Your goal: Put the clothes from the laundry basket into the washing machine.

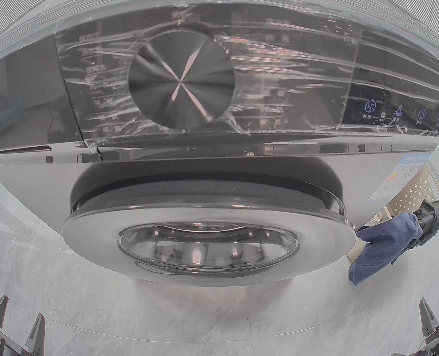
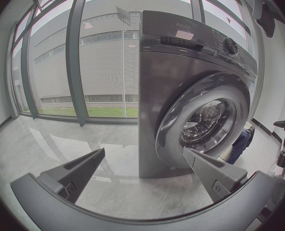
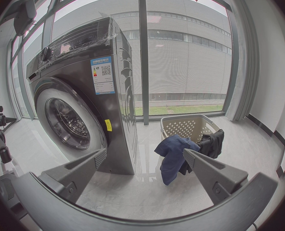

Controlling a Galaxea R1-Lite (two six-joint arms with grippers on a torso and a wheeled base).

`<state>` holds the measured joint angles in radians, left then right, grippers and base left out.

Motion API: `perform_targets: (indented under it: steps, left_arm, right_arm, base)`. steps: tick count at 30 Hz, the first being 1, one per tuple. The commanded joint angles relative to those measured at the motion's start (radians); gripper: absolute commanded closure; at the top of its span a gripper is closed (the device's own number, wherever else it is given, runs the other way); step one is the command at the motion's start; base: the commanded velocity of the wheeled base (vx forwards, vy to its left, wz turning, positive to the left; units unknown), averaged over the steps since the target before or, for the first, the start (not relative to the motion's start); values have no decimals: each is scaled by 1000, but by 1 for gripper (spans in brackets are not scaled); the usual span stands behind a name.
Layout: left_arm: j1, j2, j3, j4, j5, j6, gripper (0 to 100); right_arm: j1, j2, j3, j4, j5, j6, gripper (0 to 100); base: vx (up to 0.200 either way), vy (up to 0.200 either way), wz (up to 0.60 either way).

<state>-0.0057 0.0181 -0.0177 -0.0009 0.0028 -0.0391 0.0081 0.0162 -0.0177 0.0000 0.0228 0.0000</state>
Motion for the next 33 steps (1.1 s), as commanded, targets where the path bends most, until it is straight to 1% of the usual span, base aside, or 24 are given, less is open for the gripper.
perform_targets:
  steps: [1,2,14,18,21,22,23,24,27,28,29,30,31,32,33]
  left_arm:
    - [0,-18,18,-1,0,1,0]
    - [0,-18,18,-1,0,1,0]
    - [0,-18,18,-1,0,2,0]
    - [0,-18,18,-1,0,2,0]
    - [0,-18,18,-1,0,5,0]
    - [0,-18,18,-1,0,5,0]
    - [0,-18,18,-1,0,5,0]
    - [0,-18,18,-1,0,5,0]
    - [0,-18,18,-2,0,2,0]
    - [0,-18,18,-1,0,4,0]
    - [0,-18,18,-1,0,4,0]
    - [0,-18,18,-1,0,4,0]
    - [0,-18,18,-1,0,5,0]
    - [0,-18,18,-1,0,7,0]
    - [0,-18,18,-1,0,7,0]
  right_arm:
    - [0,-16,18,0,0,0,0]
    - [0,-16,18,0,0,0,0]
    - [0,-16,18,0,0,2,0]
    - [3,-16,18,0,-6,6,0]
    - [-2,-16,18,0,-4,-2,0]
    - [-2,-16,18,0,2,-11,0]
    - [-2,-16,18,0,3,-35,0]
    - [-2,-16,18,0,2,-44,0]
    - [0,-16,15,-8,8,-46,0]
    - [3,-16,-15,-21,19,-43,0]
    - [10,13,-116,-64,34,-18,0]
    - [12,51,-160,-77,37,-3,0]
    - [15,131,-228,-95,45,25,0]
    - [16,202,-274,-97,52,46,0]
    - [16,243,-294,-92,63,54,0]
  base:
    - [200,0,0]
    - [200,0,0]
    - [0,0,0]
    - [0,0,0]
    - [0,0,0]
    - [0,0,0]
    - [0,0,0]
    - [0,0,0]
    - [0,0,0]
    - [0,0,0]
    - [0,0,0]
    - [0,0,0]
    - [0,0,0]
    - [0,0,0]
    - [0,0,0]
